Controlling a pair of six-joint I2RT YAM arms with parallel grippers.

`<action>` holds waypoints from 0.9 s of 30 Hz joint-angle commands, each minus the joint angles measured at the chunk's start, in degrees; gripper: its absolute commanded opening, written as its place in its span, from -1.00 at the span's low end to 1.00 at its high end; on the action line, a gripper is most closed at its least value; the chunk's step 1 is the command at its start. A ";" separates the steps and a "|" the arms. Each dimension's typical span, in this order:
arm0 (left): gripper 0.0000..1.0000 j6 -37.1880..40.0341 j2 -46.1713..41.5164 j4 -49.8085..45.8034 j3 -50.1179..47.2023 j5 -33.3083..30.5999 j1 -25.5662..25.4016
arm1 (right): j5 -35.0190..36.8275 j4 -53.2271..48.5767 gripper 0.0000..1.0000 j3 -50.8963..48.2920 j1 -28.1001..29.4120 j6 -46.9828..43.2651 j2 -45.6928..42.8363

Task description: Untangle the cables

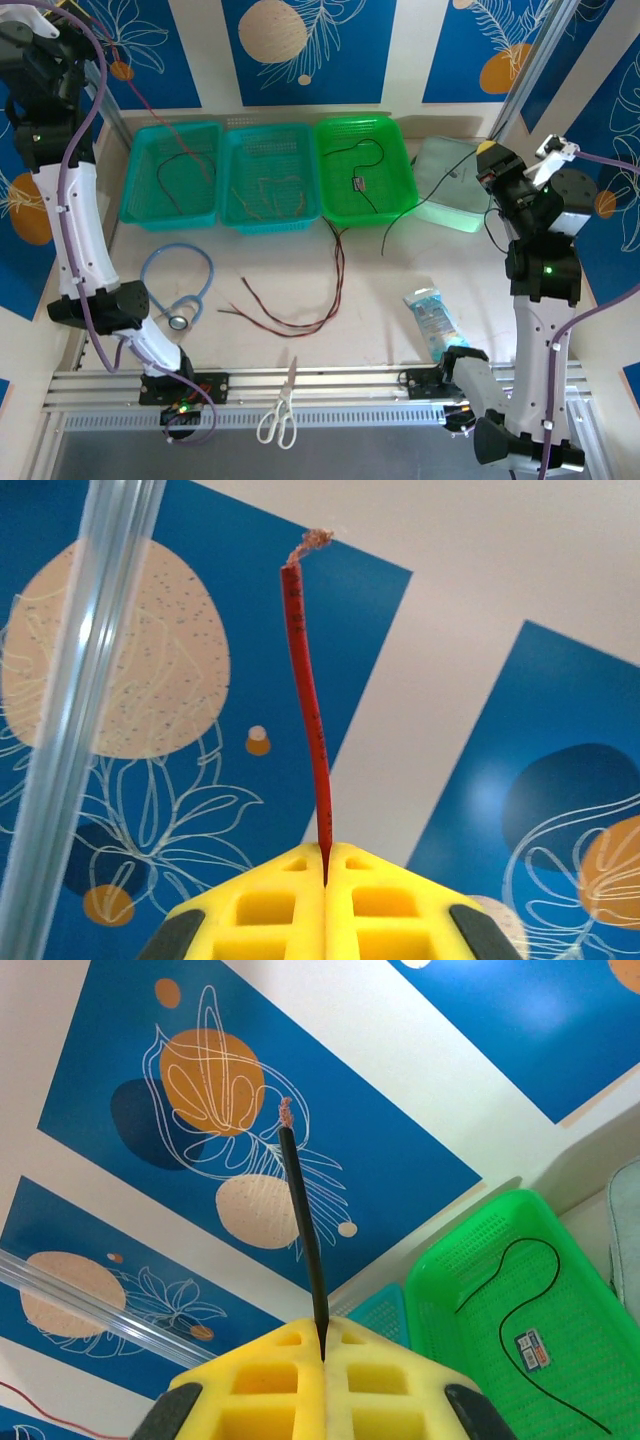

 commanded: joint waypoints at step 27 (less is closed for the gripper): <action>-1.00 -3.44 -1.82 6.51 -39.86 10.34 2.97 | 3.66 4.70 -1.00 28.88 16.46 -6.02 22.03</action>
